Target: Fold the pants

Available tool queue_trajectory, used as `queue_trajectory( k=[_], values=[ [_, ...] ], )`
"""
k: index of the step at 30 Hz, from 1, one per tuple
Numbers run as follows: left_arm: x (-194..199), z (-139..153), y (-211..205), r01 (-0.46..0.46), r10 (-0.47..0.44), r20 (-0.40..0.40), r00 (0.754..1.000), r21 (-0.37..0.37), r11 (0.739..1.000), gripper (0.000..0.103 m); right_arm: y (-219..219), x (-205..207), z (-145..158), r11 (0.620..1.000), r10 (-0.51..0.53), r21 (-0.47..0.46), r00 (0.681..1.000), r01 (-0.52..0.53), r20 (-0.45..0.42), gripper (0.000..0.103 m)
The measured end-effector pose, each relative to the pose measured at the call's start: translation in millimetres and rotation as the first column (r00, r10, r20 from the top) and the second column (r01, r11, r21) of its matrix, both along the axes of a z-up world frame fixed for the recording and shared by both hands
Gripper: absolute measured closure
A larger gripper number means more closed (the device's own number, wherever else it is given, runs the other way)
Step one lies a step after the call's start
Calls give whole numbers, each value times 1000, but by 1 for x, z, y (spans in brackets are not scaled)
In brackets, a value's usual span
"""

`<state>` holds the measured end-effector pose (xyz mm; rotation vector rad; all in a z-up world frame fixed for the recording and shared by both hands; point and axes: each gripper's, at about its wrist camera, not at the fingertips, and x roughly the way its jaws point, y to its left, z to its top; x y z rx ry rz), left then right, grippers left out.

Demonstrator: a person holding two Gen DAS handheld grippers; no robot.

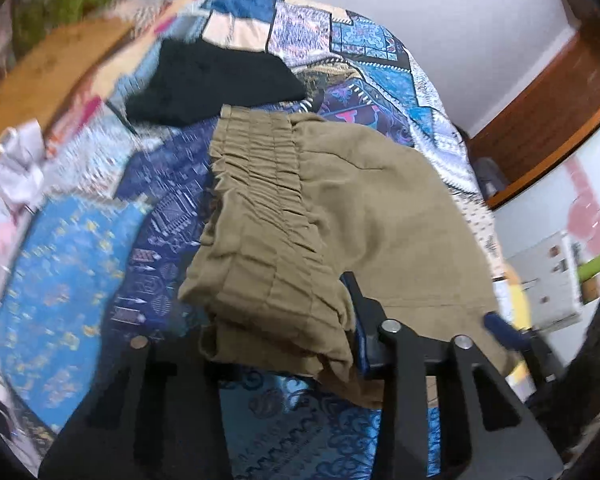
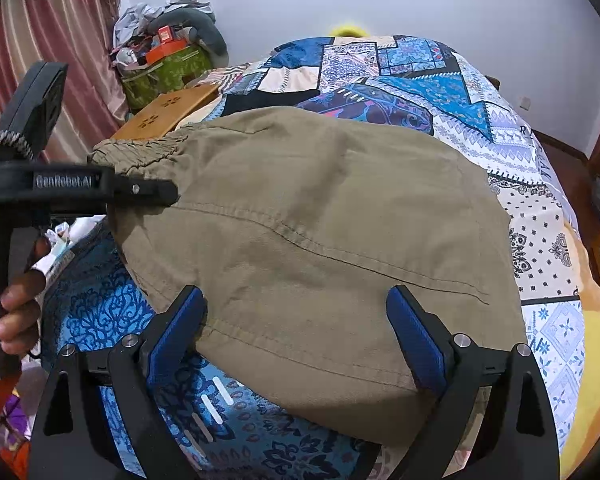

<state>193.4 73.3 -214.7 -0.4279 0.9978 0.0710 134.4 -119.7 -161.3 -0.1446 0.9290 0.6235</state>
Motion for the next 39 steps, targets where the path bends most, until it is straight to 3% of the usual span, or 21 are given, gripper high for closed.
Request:
queue_trajectory(
  k=[3,5,8,12,15,18,22,27,29,33,36,38,39],
  values=[
    [-9,16,-9,15,-21,36,999,147,989,68,-11,3,7,997,-51,50,998,52,-32,14],
    [-15,29,-13,4,-23,71,997,253,967,68,-22,5,13,993,-90,76,995,92,-35,14],
    [-24,52,-16,-32,-24,131,991,415,909,68,-41,7,18,985,-151,83,988,153,-28,14],
    [-35,79,-28,-114,-32,222,975,613,782,69,-58,5,12,977,-211,37,977,212,-24,14],
    [-37,95,-40,-124,-69,265,962,646,753,71,-63,-2,2,974,-224,10,974,225,-24,14],
    [-34,106,-61,-71,-152,285,946,642,763,73,-70,-5,-2,970,-238,47,971,240,-39,14],
    [-17,112,-90,47,-264,282,923,595,802,78,-73,-2,-3,965,-247,70,967,251,-70,14],
    [7,110,-108,208,-346,257,903,442,872,80,-72,-5,0,968,-242,62,969,245,-53,15],
    [15,107,-112,257,-364,244,899,379,889,81,-75,-5,1,967,-245,66,968,248,-55,15],
    [22,100,-121,344,-406,214,889,274,898,81,-80,-6,0,963,-258,70,964,262,-59,14],
    [20,97,-123,360,-410,198,890,246,900,80,-82,-6,0,960,-265,76,962,269,-69,14],
    [20,96,-122,368,-413,182,892,240,899,74,-82,-5,1,960,-267,72,962,271,-66,14],
    [19,96,-122,376,-420,175,891,235,896,65,-82,-5,2,960,-267,70,962,271,-62,14]
  ],
)
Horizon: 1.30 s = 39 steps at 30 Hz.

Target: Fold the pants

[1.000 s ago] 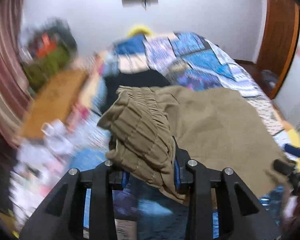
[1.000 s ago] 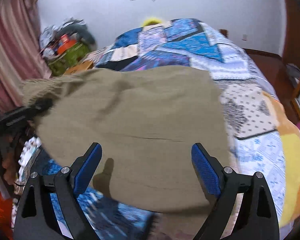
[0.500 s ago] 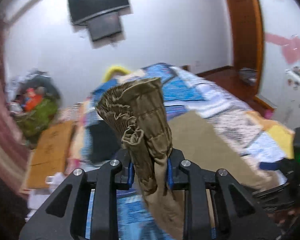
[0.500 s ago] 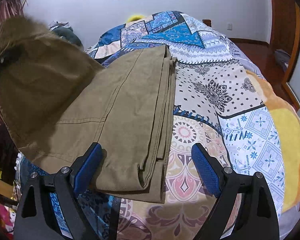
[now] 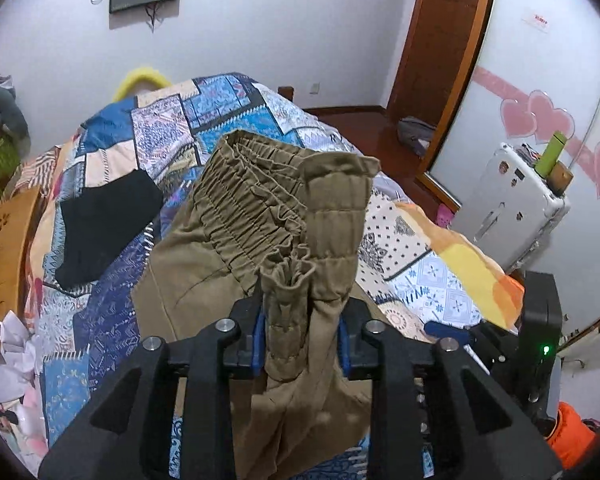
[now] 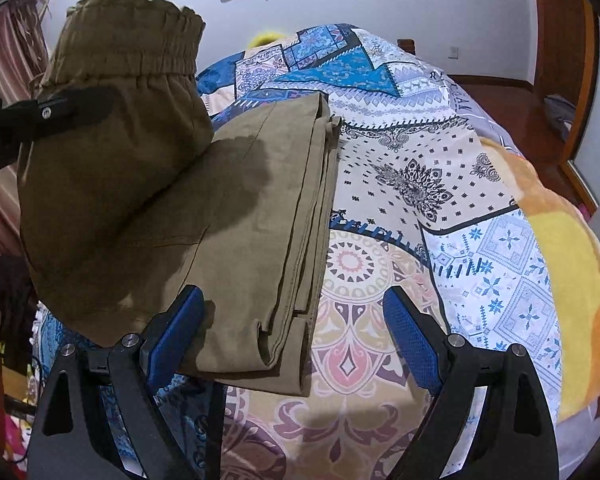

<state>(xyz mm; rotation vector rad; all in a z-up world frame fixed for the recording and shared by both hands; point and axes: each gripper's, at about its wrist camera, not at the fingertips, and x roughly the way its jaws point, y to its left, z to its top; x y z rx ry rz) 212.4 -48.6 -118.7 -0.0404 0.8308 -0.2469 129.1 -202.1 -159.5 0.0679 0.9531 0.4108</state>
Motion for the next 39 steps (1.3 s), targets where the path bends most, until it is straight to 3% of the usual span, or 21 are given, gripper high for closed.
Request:
queue_trajectory(
  k=[1,3,4,7,14,21,28,32,33,35,37,39],
  values=[
    [-2,1,0,9,-9,-3,1000,-8,1000,58,0,0,2,1000,-1,-4,1000,1,4,14],
    [-6,4,1,36,-35,20,999,-39,999,29,0,-1,5,1000,-3,-6,1000,3,11,14],
    [-9,8,3,36,-34,43,999,-39,999,26,0,-1,7,1000,-4,-5,1000,4,15,14],
    [-8,13,10,6,-6,75,997,11,1000,24,-1,-1,12,1000,-9,-2,1000,9,30,13],
    [27,5,53,-124,118,66,991,97,987,19,-4,0,16,1000,-26,2,999,25,33,13],
    [105,-25,98,-183,195,-31,980,228,956,18,-4,4,18,1000,-24,1,999,24,33,13],
    [176,-72,100,-114,166,-178,970,269,956,18,-7,10,14,999,-33,-3,999,33,12,13],
    [207,-113,90,-34,131,-305,943,303,952,17,-13,17,12,999,-53,0,999,53,-1,13],
    [211,-125,89,-23,136,-323,937,330,944,11,-14,19,11,998,-62,-6,998,62,-2,13],
    [212,-136,87,-27,148,-290,946,385,923,0,-17,21,10,997,-73,-16,997,73,-4,13],
    [207,-137,89,-6,122,-258,958,407,913,0,-20,22,9,997,-82,-14,997,82,-11,13],
    [204,-139,93,-25,145,-258,955,418,908,0,-24,22,9,996,-94,-13,996,94,-12,13]
  ],
)
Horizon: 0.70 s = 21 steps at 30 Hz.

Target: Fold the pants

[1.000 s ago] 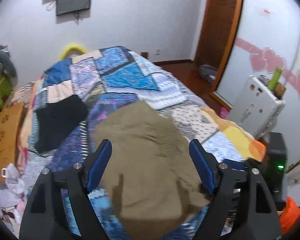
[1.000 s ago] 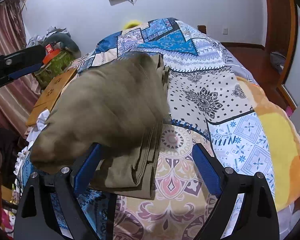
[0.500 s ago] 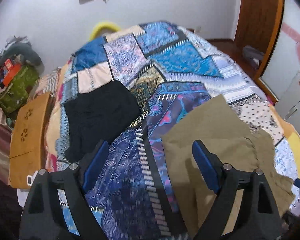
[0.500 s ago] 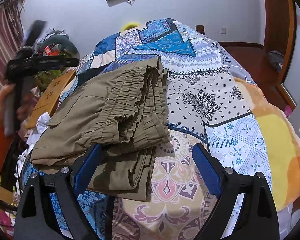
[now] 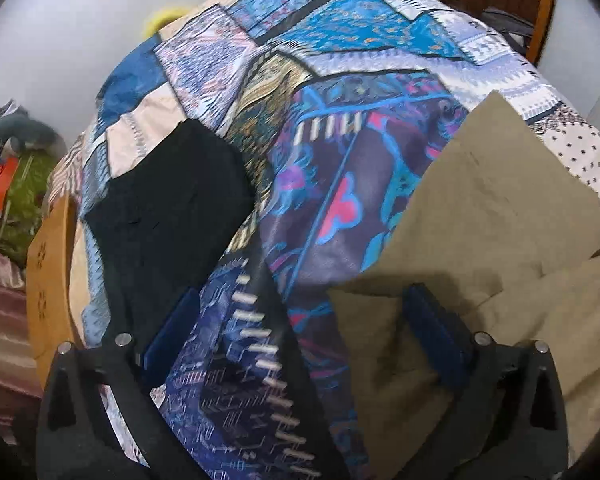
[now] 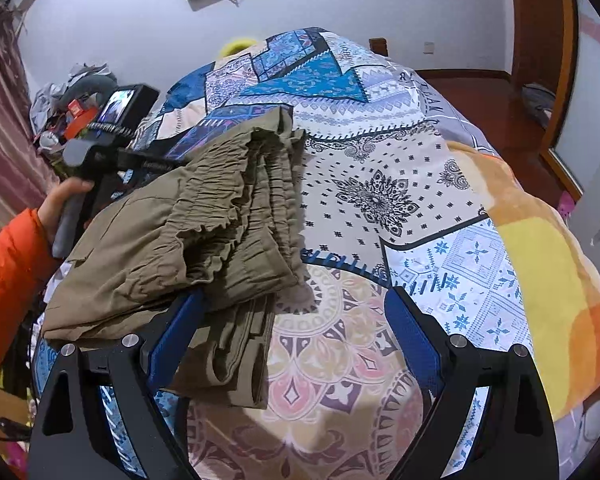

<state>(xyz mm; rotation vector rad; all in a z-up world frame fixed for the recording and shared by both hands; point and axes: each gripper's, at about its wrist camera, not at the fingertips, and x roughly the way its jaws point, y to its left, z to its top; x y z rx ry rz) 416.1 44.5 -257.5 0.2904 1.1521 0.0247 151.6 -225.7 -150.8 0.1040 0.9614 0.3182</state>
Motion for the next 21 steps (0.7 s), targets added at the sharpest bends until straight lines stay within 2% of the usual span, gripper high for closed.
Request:
queue_trajectory(
  k=[4,6,8,12,17,21],
  values=[
    [-18,3,10,-23,22,27,999,63,998,0,-4,-4,4,1000,-14,-14,1000,14,14,13],
    [-29,5,25,-66,65,20,998,61,996,0,-6,-7,8,1000,-13,-10,1000,14,21,13],
    [-43,10,40,-106,105,14,994,61,992,0,-6,-13,14,1000,-10,-18,999,10,39,13],
    [-85,15,56,-120,119,21,993,115,986,0,0,-22,26,1000,19,-20,997,-18,73,13],
    [-143,17,75,-151,152,-10,988,65,986,0,11,-30,32,999,52,-7,993,-52,105,13],
    [-182,19,77,-180,180,-10,984,-9,984,0,23,-31,28,996,84,6,991,-85,106,13]
  ],
)
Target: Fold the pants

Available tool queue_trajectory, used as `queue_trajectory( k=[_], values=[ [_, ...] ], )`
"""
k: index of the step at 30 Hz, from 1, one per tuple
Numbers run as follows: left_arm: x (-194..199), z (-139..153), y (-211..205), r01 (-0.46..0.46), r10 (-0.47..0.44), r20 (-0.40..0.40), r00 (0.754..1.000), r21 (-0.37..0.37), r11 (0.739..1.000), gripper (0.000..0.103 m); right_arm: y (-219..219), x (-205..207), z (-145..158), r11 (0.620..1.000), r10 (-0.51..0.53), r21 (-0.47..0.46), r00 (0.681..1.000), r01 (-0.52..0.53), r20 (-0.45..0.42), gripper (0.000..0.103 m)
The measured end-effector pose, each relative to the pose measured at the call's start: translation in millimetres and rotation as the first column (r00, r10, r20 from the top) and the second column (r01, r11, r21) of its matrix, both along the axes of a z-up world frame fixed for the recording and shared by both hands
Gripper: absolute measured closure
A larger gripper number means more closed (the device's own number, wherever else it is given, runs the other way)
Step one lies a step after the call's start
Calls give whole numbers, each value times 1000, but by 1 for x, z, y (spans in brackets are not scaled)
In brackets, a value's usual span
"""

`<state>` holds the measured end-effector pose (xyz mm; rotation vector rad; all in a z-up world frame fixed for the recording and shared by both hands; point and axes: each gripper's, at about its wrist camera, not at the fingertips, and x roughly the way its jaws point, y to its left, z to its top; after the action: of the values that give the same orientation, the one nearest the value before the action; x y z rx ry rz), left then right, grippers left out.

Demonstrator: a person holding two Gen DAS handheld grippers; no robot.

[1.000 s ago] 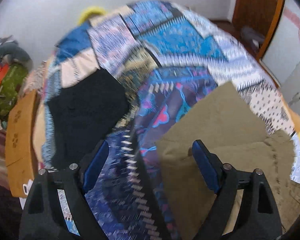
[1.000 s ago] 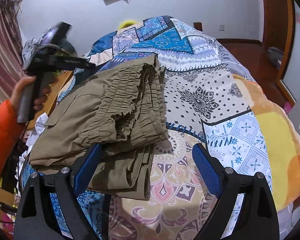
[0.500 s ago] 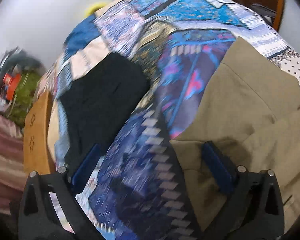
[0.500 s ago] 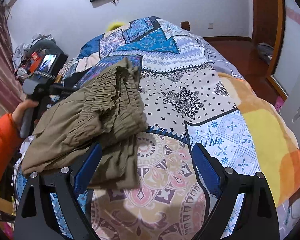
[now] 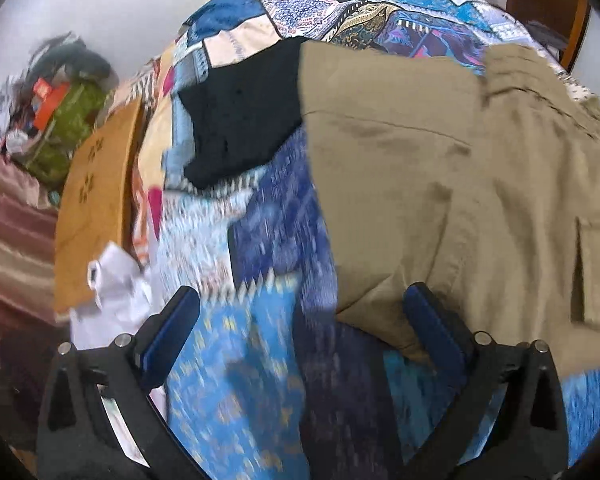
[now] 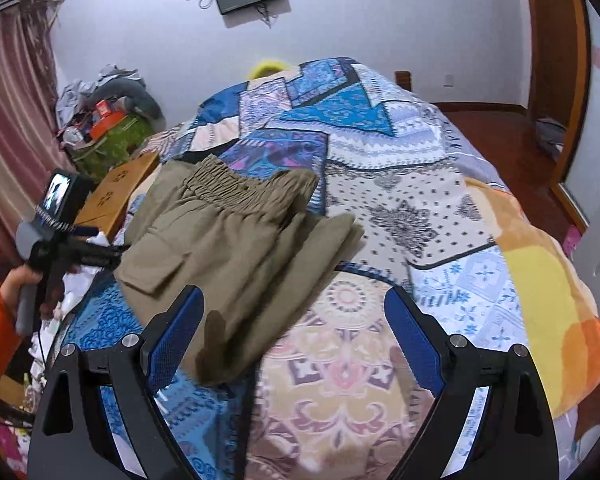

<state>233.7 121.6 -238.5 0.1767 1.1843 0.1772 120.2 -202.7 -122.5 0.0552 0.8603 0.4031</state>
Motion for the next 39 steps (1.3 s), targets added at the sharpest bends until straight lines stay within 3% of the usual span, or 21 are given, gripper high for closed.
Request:
queue_trajectory(
  k=[5,8,12,22,23,24,26,28,33,39],
  values=[
    [-36,3,-7,-20,23,21,1000,-131,991,0,13,6,-12,999,28,-43,999,-29,-19,13],
    [-44,5,-7,-23,30,33,999,-192,981,0,14,11,-22,999,33,-40,998,-35,-46,28],
    [-54,8,-5,-4,22,96,995,-181,983,0,10,21,-33,998,56,17,994,-55,-93,46],
    [-70,8,24,-54,84,128,988,-228,972,5,10,14,-31,997,76,-4,995,-77,-70,50],
    [-70,9,26,-61,90,131,987,-217,974,12,9,13,-31,997,76,-3,995,-76,-70,51],
    [-70,9,28,-98,116,130,985,-138,986,24,9,13,-31,997,76,-3,995,-76,-69,51],
    [-71,6,36,-125,138,117,983,-113,986,27,9,14,-31,997,76,-1,994,-77,-72,52],
    [-72,8,44,-114,133,105,985,-172,979,27,8,15,-29,997,75,5,994,-75,-82,52],
    [-66,40,16,2,20,199,980,-109,994,27,6,15,-11,998,67,-3,996,-67,-57,52],
    [-22,70,-30,136,-97,265,959,-132,982,27,5,34,9,997,74,1,997,-74,-1,52]
  ],
)
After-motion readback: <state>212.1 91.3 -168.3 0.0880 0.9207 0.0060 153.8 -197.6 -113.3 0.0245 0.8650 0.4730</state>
